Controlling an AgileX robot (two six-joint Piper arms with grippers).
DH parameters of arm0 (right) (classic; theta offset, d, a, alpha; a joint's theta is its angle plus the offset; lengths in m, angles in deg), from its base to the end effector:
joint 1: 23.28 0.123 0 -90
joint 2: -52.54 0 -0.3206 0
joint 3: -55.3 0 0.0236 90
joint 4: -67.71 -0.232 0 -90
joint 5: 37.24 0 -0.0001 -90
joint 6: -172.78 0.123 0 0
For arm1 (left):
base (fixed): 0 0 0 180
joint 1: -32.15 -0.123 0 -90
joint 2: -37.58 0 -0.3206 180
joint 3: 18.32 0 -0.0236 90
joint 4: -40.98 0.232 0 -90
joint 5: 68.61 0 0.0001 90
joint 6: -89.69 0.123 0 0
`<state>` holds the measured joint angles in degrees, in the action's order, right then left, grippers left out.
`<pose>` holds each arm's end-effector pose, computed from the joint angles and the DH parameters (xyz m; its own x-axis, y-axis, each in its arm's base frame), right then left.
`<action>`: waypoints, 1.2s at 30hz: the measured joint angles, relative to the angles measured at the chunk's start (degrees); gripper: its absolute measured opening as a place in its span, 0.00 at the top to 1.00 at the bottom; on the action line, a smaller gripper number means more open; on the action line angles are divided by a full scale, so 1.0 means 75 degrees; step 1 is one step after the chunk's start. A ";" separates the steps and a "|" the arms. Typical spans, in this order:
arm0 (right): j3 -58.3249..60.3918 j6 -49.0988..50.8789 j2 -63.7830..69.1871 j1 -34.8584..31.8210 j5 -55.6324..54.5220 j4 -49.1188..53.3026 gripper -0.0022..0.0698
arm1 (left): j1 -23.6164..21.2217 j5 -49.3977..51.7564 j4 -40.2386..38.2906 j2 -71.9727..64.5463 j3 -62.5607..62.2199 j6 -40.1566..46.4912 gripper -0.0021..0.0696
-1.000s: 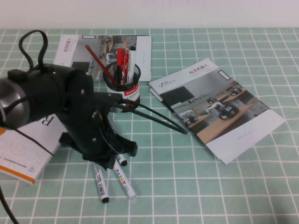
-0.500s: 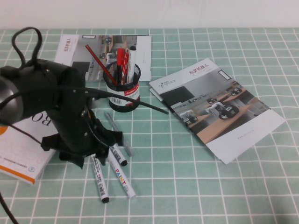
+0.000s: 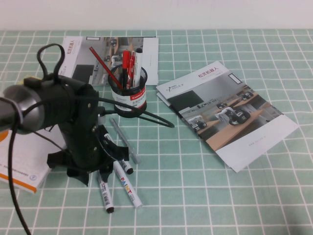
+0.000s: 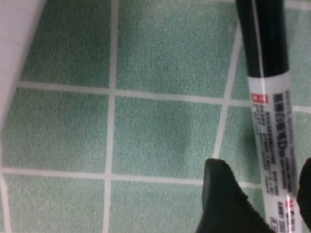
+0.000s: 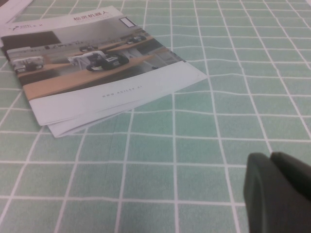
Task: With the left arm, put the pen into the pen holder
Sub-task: Pick up the pen on the table, then place the pen onto the pen holder
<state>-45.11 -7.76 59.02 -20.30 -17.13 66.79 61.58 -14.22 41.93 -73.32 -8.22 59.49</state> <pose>0.0293 0.0022 0.1643 -0.2786 -0.0088 -0.9604 -0.0557 0.9984 0.0070 0.2927 -0.1632 0.2006 -0.9971 -0.0054 -0.0766 -0.0032 0.9996 -0.0281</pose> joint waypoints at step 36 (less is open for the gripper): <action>0.0000 0.0000 0.0000 0.0000 0.0000 0.0000 1.00 | 0.0058 -0.6309 0.0977 0.3950 0.2920 0.1205 0.82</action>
<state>-45.11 -7.76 59.02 -20.30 -17.13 66.79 62.01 -61.54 49.25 -43.69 13.67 68.53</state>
